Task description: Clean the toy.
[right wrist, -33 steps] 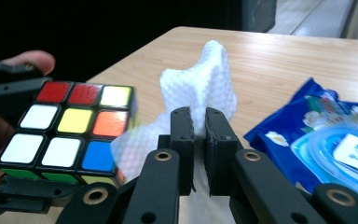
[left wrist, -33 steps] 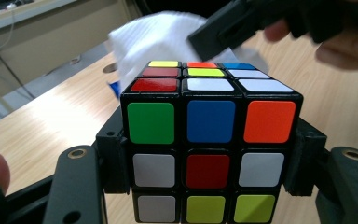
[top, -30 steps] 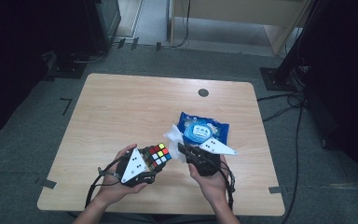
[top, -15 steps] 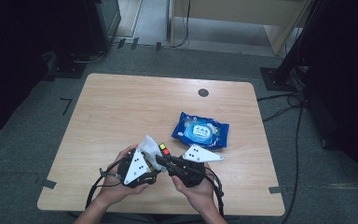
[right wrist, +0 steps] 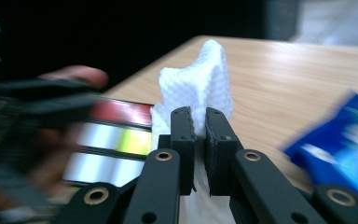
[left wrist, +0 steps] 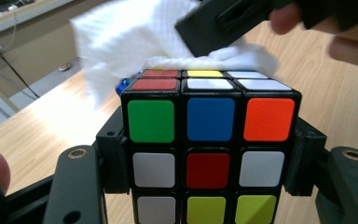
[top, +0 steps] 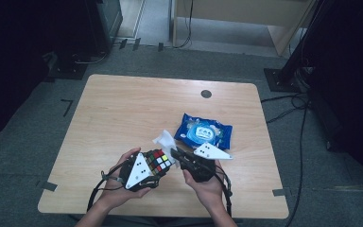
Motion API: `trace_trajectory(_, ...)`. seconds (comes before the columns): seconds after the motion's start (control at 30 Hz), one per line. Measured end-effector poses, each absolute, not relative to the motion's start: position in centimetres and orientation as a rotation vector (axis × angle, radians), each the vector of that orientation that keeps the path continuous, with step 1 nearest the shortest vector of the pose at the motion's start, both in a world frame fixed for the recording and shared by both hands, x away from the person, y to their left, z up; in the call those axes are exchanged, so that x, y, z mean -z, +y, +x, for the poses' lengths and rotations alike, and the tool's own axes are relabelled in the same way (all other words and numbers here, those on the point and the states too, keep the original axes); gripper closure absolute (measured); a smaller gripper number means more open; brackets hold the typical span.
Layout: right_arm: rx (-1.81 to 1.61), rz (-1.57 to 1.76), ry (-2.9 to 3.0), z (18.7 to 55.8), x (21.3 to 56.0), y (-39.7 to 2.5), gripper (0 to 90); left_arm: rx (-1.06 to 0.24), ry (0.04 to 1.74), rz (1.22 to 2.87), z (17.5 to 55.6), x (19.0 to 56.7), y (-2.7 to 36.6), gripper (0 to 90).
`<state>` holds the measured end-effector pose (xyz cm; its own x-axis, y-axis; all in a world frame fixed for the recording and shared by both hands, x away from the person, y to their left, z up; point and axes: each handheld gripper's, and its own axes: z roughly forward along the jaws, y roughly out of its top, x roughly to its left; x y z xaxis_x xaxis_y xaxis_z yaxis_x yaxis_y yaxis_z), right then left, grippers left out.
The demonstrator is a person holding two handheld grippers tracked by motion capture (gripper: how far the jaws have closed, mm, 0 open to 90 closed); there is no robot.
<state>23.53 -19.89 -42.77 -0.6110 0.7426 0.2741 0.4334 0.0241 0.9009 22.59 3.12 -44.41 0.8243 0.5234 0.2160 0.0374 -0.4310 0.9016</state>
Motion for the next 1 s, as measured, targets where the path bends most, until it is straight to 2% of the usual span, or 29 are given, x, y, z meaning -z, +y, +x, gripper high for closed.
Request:
trace_trajectory(0.3, -1.517, 1.365, 1.984, 25.2, 44.8, -22.7, 84.4, -0.548, 0.495, 1.91, 23.7, 44.0, 4.7, 34.6)
trace_trajectory(0.63, -1.416, 1.434, 2.195, 26.3, 48.7, -22.4, 83.6, -0.515, 0.592, 1.847, 24.9, 43.6, 6.8, 34.5)
trace_trajectory(0.87, -1.265, 1.412, 2.24, 26.6, 50.1, -22.3, 82.0, -0.494, 0.631, 1.819, 25.4, 43.6, 7.7, 34.5)
trace_trajectory(0.93, -1.257, 1.416, 2.252, 26.7, 50.4, -22.3, 77.0, -0.489, 0.641, 1.816, 25.5, 43.6, 7.8, 34.5)
trace_trajectory(0.97, -1.259, 1.408, 2.258, 26.8, 50.5, -22.2, 69.0, -0.49, 0.644, 1.812, 25.6, 43.6, 7.9, 34.5)
trace_trajectory(1.0, -1.268, 1.362, 2.251, 26.8, 50.4, -22.2, 56.5, -0.485, 0.647, 1.811, 25.6, 43.5, 8.0, 34.5)
